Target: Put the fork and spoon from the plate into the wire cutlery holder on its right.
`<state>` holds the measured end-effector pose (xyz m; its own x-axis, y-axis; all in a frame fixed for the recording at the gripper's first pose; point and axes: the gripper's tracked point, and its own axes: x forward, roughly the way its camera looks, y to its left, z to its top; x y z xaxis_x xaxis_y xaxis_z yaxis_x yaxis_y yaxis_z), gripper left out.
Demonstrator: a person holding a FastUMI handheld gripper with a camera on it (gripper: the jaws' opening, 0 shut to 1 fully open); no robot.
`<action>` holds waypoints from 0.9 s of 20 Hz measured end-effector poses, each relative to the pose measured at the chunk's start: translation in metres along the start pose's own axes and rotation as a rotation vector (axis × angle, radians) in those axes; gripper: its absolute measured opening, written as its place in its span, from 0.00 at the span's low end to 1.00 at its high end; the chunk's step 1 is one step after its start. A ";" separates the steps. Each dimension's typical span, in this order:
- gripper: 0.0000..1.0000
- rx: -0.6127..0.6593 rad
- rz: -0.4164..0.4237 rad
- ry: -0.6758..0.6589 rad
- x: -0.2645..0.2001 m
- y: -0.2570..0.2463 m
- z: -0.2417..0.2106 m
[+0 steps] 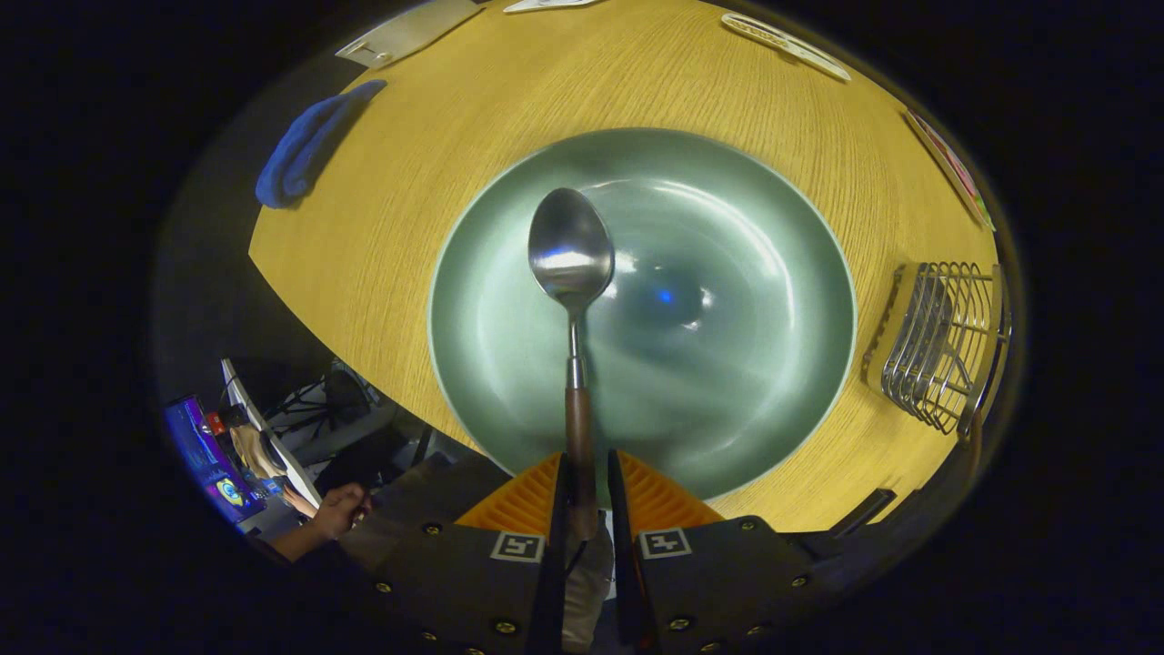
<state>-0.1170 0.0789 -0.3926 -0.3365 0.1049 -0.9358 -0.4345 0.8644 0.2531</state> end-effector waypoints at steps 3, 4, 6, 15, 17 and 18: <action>0.13 -0.040 -0.007 0.011 0.001 -0.009 0.000; 0.12 -0.054 -0.010 0.015 0.000 -0.009 0.001; 0.12 -0.093 -0.032 0.006 0.003 -0.012 0.005; 0.04 -0.184 -0.041 0.033 -0.029 -0.023 -0.004; 0.04 -0.211 -0.054 0.048 -0.041 -0.032 -0.008; 0.04 -0.226 -0.070 0.052 -0.048 -0.039 -0.009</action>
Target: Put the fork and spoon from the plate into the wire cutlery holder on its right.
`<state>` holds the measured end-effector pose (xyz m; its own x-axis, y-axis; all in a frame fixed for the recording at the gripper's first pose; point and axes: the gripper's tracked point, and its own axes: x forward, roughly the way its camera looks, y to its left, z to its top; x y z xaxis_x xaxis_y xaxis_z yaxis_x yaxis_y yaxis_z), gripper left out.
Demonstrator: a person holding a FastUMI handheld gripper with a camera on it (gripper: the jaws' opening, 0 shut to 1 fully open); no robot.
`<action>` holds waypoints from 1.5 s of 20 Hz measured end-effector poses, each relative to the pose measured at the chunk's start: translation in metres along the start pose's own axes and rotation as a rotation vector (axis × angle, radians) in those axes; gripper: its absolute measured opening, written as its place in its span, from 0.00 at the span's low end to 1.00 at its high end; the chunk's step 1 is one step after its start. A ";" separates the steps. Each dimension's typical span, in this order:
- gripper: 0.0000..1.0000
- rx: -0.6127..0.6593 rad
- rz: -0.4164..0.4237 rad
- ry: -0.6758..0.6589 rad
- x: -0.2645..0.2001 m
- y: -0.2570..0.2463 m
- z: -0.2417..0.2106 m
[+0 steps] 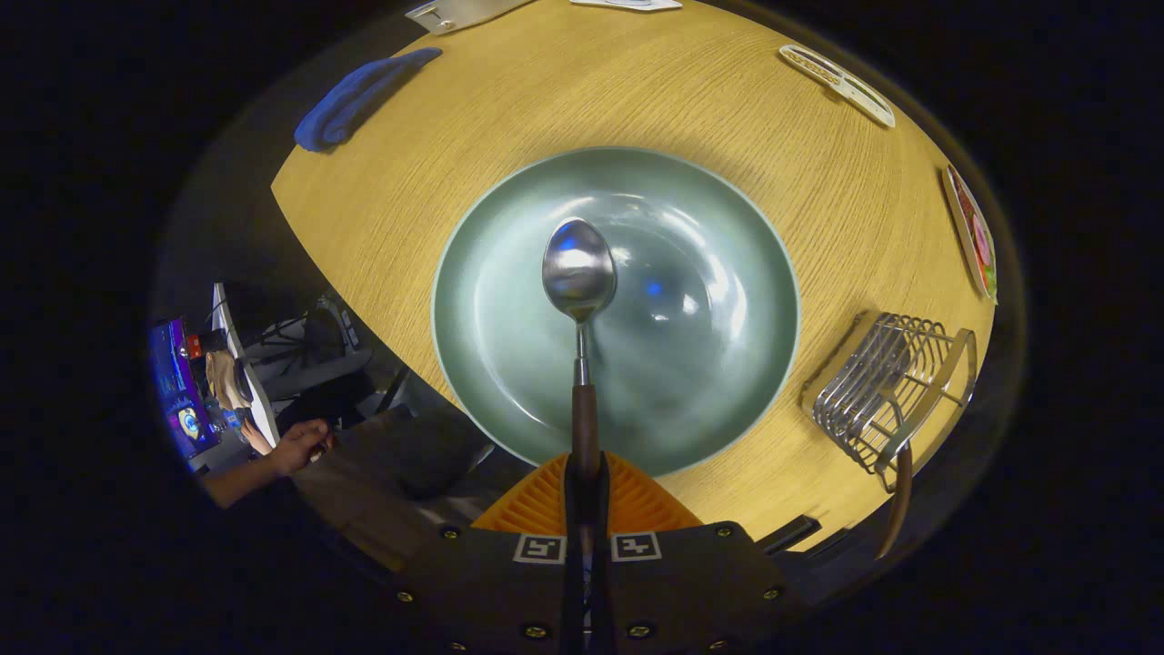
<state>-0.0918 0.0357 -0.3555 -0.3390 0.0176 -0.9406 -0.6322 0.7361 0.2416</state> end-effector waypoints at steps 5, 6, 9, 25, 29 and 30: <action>0.04 -0.023 -0.024 0.011 -0.031 -0.021 -0.018; 0.04 -0.028 -0.031 0.015 -0.038 -0.025 -0.021; 0.04 -0.049 -0.036 0.018 -0.065 -0.033 -0.032; 0.04 0.037 -0.122 0.110 -0.157 -0.134 -0.086; 0.04 0.058 -0.133 0.189 -0.138 -0.165 -0.088; 0.04 0.058 -0.135 0.207 -0.134 -0.171 -0.085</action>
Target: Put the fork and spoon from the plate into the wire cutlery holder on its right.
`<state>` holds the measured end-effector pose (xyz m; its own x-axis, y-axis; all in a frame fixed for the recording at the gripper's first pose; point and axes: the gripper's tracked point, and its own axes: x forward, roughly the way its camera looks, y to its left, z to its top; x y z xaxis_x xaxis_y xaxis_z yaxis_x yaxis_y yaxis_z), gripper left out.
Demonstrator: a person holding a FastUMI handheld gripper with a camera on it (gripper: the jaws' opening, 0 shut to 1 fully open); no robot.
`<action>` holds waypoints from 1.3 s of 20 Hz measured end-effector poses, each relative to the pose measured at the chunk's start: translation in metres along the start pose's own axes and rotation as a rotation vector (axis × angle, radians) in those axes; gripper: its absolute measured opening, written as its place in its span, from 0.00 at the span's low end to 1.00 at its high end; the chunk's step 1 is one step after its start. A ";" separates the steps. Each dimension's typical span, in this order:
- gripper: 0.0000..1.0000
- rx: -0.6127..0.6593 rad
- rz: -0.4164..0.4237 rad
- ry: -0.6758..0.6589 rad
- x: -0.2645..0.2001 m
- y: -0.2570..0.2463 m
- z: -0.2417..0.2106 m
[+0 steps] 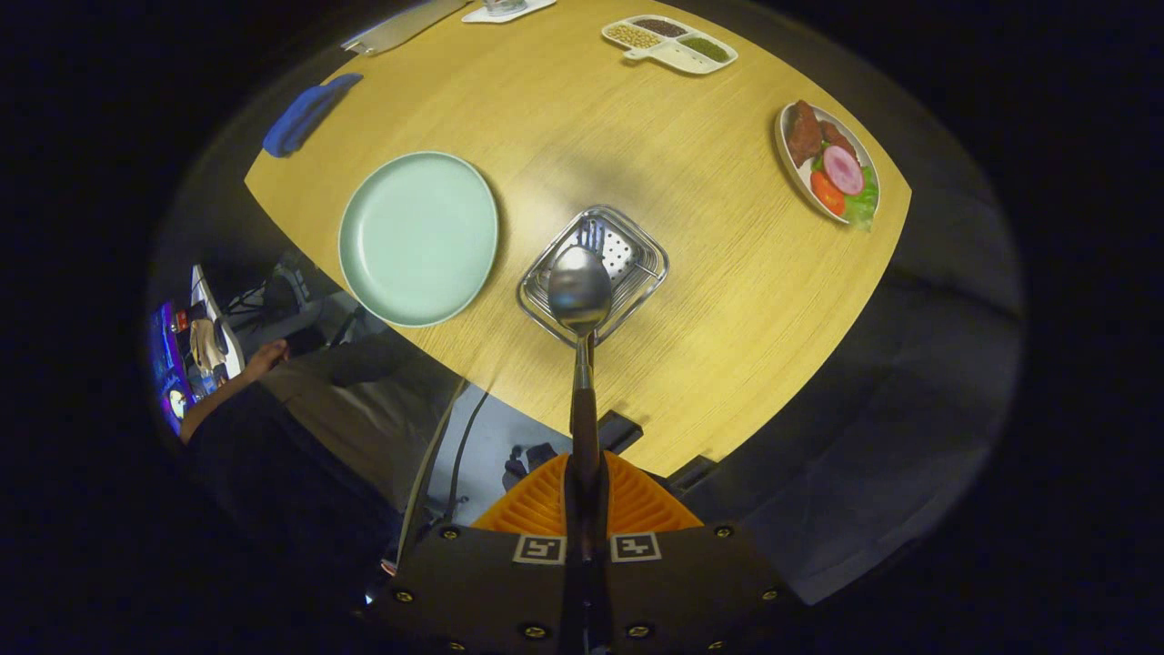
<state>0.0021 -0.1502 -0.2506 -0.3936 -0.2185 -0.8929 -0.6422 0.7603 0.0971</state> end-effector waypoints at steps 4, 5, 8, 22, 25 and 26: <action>0.04 -0.012 0.008 0.054 0.015 -0.009 0.013; 0.04 -0.019 0.007 0.071 0.017 -0.012 0.017; 0.04 -0.039 -0.003 0.100 0.021 -0.016 0.028; 0.14 -0.047 -0.006 0.076 0.015 -0.016 0.051; 0.15 -0.013 0.006 0.021 0.009 -0.014 0.049; 0.15 0.002 0.009 -0.007 0.005 -0.014 0.049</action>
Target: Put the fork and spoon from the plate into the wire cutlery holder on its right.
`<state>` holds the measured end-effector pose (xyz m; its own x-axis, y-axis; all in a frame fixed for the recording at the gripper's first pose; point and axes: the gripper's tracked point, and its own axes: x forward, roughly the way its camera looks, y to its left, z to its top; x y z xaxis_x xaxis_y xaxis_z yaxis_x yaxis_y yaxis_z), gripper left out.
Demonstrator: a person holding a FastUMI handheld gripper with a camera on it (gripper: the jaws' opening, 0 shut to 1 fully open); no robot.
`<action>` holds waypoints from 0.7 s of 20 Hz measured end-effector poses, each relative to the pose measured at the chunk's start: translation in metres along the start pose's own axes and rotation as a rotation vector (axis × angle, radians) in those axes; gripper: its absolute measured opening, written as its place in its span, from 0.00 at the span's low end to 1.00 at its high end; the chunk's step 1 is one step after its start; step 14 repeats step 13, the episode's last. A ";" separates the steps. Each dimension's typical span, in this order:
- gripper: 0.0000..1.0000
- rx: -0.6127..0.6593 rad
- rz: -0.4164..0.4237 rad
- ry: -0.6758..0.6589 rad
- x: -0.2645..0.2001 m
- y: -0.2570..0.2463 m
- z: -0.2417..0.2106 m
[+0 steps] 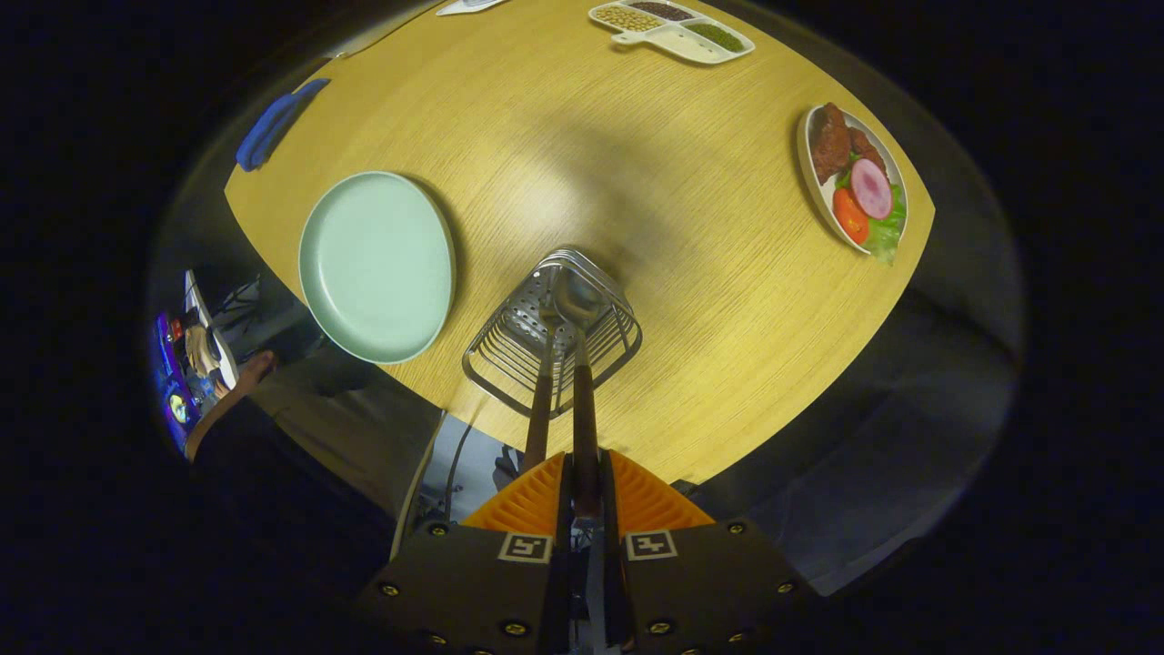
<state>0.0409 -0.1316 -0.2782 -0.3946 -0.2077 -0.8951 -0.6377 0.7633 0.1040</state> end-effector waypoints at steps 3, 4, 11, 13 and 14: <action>0.17 0.043 0.017 -0.084 -0.014 0.004 -0.007; 0.17 0.061 0.011 -0.125 -0.020 0.004 -0.008; 0.17 0.235 0.050 -0.627 -0.082 0.046 0.001; 0.17 0.291 0.081 -0.826 -0.106 0.066 0.008; 0.17 0.291 0.081 -0.826 -0.106 0.066 0.008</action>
